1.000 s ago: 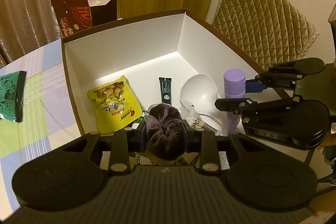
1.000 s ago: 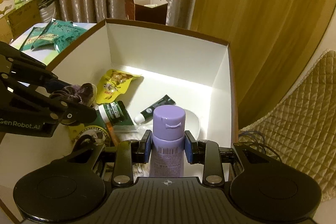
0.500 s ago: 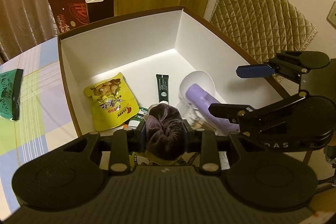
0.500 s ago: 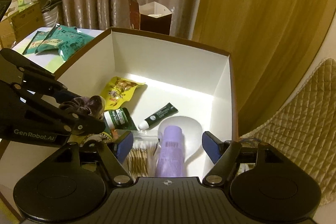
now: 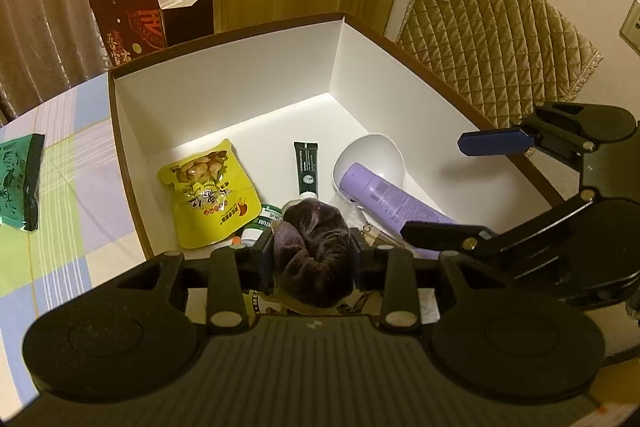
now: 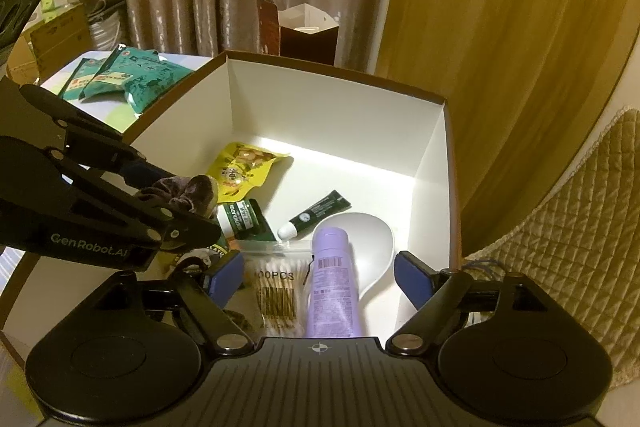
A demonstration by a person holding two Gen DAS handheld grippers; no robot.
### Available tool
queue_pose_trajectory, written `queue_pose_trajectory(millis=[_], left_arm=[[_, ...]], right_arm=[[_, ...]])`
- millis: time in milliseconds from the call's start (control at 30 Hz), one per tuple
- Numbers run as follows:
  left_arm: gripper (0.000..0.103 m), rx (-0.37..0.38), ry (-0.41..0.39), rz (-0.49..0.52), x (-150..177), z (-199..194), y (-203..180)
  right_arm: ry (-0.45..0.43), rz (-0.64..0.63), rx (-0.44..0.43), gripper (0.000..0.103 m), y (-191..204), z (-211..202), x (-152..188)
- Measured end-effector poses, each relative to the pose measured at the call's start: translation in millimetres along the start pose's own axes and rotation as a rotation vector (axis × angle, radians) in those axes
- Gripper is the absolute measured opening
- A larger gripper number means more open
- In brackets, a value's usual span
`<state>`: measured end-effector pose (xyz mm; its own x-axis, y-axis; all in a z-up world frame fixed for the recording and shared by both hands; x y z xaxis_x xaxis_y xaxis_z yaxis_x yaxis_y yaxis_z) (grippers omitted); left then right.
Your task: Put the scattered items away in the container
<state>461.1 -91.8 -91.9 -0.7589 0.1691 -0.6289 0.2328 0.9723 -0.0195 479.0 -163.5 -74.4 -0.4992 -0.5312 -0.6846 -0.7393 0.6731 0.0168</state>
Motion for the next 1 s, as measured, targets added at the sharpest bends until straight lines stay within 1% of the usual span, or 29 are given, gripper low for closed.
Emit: queue_pose_trajectory(millis=[33, 67, 100, 133, 167, 200, 267, 500, 567, 633, 767, 1000], left_arm=[[0.036, -0.004, -0.002, 0.001, -0.4, -0.9, -0.4], [0.044, -0.007, -0.004, 0.001, -1.0, -1.5, -0.7], [0.049, -0.010, -0.009, -0.001, -1.6, -2.5, -0.8], [0.058, -0.019, -0.016, -0.003, -2.1, -4.0, -0.3], [0.063, -0.028, -0.023, -0.004, -2.8, -5.6, 0.3], [0.065, -0.030, -0.027, -0.002, -3.4, -6.7, 0.5], [0.073, -0.028, -0.030, -0.002, -4.6, -9.0, 0.6], [0.078, -0.041, -0.042, 0.003, -5.1, -20.7, -2.4], [0.083, -0.044, -0.045, -0.007, -4.2, -24.4, -2.4], [0.084, -0.047, -0.053, -0.016, -3.1, -29.6, -1.9], [0.087, -0.065, -0.067, -0.021, -1.7, -42.0, -0.7], [0.090, -0.132, -0.101, -0.037, 3.0, -72.5, -0.6]], right_arm=[[0.001, -0.001, -0.001, 0.082, 0.5, -0.4, 0.6], [0.001, -0.004, -0.004, 0.082, 1.0, -1.0, 1.2], [0.000, -0.008, -0.006, 0.083, 1.9, -2.1, 2.0], [-0.001, -0.013, -0.010, 0.084, 3.1, -3.5, 2.9], [-0.001, -0.016, -0.014, 0.085, 4.1, -4.7, 3.7], [-0.003, -0.020, -0.020, 0.086, 5.6, -5.9, 4.5], [-0.005, -0.024, -0.026, 0.090, 8.6, -8.3, 6.4], [-0.006, -0.003, -0.054, 0.098, 17.4, -19.2, 15.2], [-0.005, 0.007, -0.059, 0.099, 19.1, -22.6, 18.1], [-0.007, 0.016, -0.064, 0.100, 20.4, -26.7, 20.6], [-0.014, 0.044, -0.066, 0.101, 21.9, -35.5, 24.7], [-0.036, 0.100, -0.050, 0.101, 23.5, -52.4, 27.6]])
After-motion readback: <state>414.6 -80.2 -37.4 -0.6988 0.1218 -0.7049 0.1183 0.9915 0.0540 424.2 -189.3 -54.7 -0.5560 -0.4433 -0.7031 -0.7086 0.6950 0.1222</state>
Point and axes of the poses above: each gripper's, at about its wrist camera, not at the fingertips, and z roughly the way its jaws point, y to its left, x to its underside, the point moved 6 cm from there along z, roughly the way its jaws point, and after that the axes turned 9 degrees about z, right-handed, at the moved point
